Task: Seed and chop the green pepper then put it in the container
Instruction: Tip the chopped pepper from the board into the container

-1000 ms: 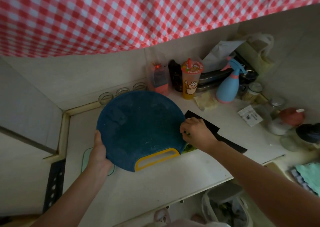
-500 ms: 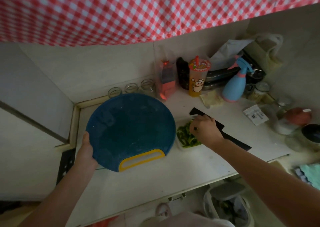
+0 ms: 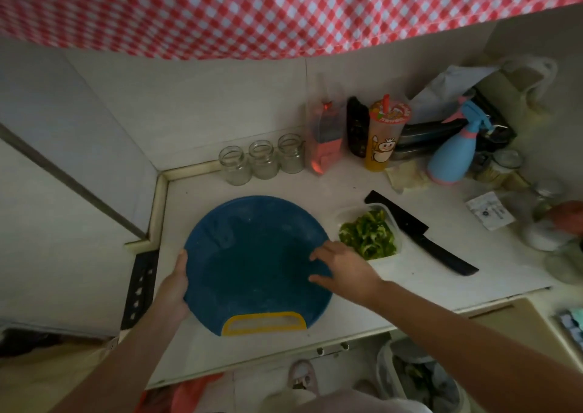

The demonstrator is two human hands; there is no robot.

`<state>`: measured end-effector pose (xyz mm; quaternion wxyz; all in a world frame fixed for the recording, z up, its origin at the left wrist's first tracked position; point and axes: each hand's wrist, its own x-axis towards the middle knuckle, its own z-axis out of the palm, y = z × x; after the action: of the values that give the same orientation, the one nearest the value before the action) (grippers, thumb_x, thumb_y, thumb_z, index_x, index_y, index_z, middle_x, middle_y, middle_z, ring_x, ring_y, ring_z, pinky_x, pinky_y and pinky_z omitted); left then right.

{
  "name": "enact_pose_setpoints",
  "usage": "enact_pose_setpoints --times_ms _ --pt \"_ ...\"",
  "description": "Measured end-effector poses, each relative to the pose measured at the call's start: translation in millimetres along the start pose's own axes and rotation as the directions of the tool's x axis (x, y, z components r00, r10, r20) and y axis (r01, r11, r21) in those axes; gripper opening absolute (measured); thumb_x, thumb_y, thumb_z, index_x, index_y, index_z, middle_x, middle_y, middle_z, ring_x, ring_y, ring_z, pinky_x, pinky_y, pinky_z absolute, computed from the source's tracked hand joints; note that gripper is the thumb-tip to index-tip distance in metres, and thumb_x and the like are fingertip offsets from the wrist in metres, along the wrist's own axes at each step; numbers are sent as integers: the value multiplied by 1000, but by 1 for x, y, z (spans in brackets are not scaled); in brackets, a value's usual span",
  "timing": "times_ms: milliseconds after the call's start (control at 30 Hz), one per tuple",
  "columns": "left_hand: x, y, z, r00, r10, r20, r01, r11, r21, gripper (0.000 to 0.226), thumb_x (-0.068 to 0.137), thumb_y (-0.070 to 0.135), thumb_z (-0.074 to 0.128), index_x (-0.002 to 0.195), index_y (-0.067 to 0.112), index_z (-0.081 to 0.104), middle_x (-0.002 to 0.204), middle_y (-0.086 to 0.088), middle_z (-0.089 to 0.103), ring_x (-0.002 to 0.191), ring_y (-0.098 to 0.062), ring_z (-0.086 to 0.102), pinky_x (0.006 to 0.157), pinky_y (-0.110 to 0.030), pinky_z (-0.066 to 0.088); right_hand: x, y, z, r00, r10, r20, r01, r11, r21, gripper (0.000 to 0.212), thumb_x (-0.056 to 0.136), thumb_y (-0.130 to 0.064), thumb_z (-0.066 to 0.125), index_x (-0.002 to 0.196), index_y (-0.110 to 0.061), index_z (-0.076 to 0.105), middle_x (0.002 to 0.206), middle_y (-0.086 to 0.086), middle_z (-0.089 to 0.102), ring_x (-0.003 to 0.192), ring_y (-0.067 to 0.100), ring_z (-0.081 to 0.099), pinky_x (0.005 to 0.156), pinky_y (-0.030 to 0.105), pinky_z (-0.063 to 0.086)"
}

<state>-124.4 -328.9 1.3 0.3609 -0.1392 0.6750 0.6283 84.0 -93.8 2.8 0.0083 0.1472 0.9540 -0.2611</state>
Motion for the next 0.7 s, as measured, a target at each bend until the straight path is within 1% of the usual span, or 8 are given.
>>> enact_pose_setpoints --times_ms 133,300,367,433,500,567,633,700 --pt "9 -9 7 999 0 -42 8 981 196 53 94 52 38 109 7 61 111 -13 64 99 -29 60 87 -40 49 4 -10 20 988 104 113 -98 993 -61 43 94 -25 52 134 -15 43 130 9 44 113 26 50 91 33 44" --pt "17 -11 12 995 2 -96 47 860 508 53 96 51 34 101 5 59 101 -19 62 91 -35 61 82 -44 53 6 -10 28 962 208 176 -183 972 -145 45 91 -14 49 135 -13 38 133 12 35 120 29 40 96 38 44" --pt "26 -11 6 991 86 -104 6 740 672 49 99 44 33 102 2 59 103 -21 62 94 -36 61 85 -44 52 7 -9 29 960 210 184 -183 971 -153 45 91 -13 49 135 -12 39 133 12 35 120 29 39 96 37 44" --pt "31 -9 -1 982 173 -68 -29 506 862 37 99 31 38 104 1 58 107 -19 62 97 -33 61 85 -38 50 8 -7 28 961 204 187 -176 972 -157 44 91 -12 49 134 -12 40 132 12 36 119 28 40 95 36 45" --pt "36 -4 -8 971 238 -36 -53 360 932 24 95 20 42 102 4 59 104 -16 64 89 -29 62 76 -35 51 10 -5 27 961 202 191 -172 972 -160 43 91 -13 50 133 -13 41 132 12 36 119 28 41 96 36 44" --pt "37 -2 -14 955 297 -16 -57 235 970 24 95 16 40 99 5 61 101 -14 64 84 -25 61 73 -31 48 11 -3 27 960 203 194 -171 971 -167 43 91 -13 50 133 -13 41 132 11 36 119 27 41 98 36 44" --pt "38 -2 -19 932 362 13 -71 148 986 23 95 14 40 104 4 59 102 -14 60 87 -24 59 73 -31 46 12 -1 27 959 206 192 -175 971 -164 44 91 -12 50 133 -14 41 132 11 36 120 27 41 99 36 44" --pt "40 -3 -24 913 408 15 -80 143 987 19 93 16 49 107 4 55 104 -15 56 87 -25 58 68 -29 44 12 0 26 960 206 189 -176 971 -164 43 91 -13 50 133 -14 41 132 10 36 119 26 42 99 36 44"
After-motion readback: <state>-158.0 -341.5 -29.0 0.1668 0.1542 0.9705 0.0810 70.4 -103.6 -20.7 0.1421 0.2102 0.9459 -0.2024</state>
